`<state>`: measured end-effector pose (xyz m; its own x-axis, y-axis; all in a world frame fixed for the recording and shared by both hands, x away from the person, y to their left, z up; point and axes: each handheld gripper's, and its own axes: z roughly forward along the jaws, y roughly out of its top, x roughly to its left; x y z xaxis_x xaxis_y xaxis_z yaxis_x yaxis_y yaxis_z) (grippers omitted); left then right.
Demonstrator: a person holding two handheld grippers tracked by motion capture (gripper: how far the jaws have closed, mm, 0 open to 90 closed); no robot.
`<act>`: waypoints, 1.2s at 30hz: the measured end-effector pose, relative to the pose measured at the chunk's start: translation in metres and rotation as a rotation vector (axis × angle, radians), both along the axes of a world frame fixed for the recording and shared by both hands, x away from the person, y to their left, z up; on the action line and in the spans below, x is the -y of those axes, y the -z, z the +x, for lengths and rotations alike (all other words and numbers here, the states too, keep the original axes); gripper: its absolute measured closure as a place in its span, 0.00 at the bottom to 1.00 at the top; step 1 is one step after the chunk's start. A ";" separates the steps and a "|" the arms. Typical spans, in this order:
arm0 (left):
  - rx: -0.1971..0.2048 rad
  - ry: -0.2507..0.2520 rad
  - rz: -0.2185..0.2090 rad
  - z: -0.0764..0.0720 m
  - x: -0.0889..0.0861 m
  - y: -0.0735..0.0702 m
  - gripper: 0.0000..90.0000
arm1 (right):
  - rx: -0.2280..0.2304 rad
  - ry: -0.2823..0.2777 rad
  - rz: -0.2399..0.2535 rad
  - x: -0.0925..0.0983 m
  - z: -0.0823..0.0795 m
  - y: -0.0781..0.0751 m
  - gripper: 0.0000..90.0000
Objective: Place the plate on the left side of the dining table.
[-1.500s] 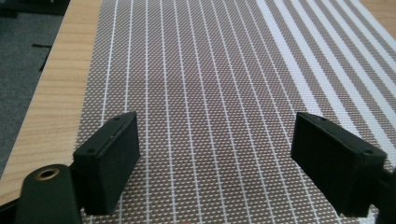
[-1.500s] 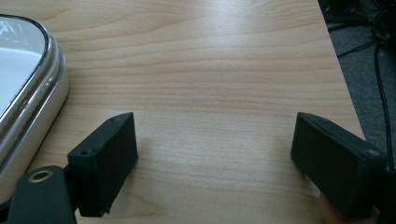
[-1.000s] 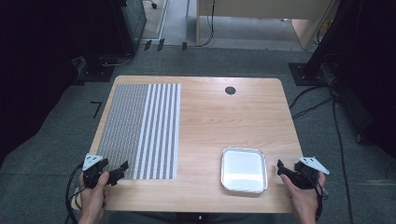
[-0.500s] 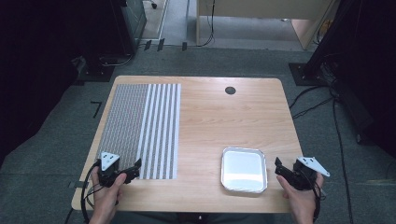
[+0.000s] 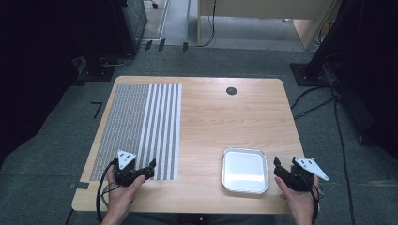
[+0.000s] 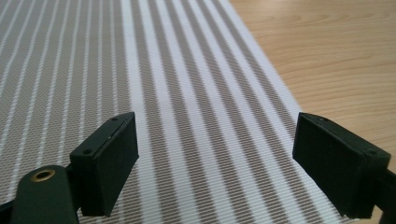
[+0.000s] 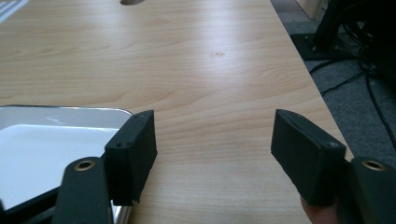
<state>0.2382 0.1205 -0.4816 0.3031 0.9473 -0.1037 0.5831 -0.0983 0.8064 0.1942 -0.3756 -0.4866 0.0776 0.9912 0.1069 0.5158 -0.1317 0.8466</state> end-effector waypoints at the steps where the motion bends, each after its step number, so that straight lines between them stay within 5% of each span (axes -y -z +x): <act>1: 0.003 0.005 0.001 0.000 0.003 0.000 0.16 | 0.004 -0.004 0.004 -0.001 0.000 0.000 0.38; 10: -0.002 0.059 -0.014 0.002 0.039 -0.002 0.16 | 0.024 -0.034 0.025 -0.004 -0.001 0.000 0.47; 21: -0.022 0.113 -0.030 0.004 0.085 -0.002 0.17 | 0.012 -0.083 0.056 -0.007 0.000 0.002 0.75; 24: -0.013 0.115 -0.050 0.002 0.094 -0.002 0.26 | 0.001 -0.093 0.072 -0.008 0.000 0.002 0.81; 30: -0.025 0.166 -0.079 -0.001 0.120 -0.001 0.28 | -0.019 -0.145 0.090 -0.010 0.002 0.005 0.80; 36: -0.046 0.217 -0.114 -0.005 0.148 0.001 0.46 | -0.028 -0.171 0.157 -0.010 0.004 0.008 0.79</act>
<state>0.2328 -0.0274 -0.4824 0.4906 0.8420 -0.2242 0.5943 -0.1351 0.7928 0.1979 -0.3652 -0.4943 -0.0847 0.9617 0.2606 0.5652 -0.1690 0.8074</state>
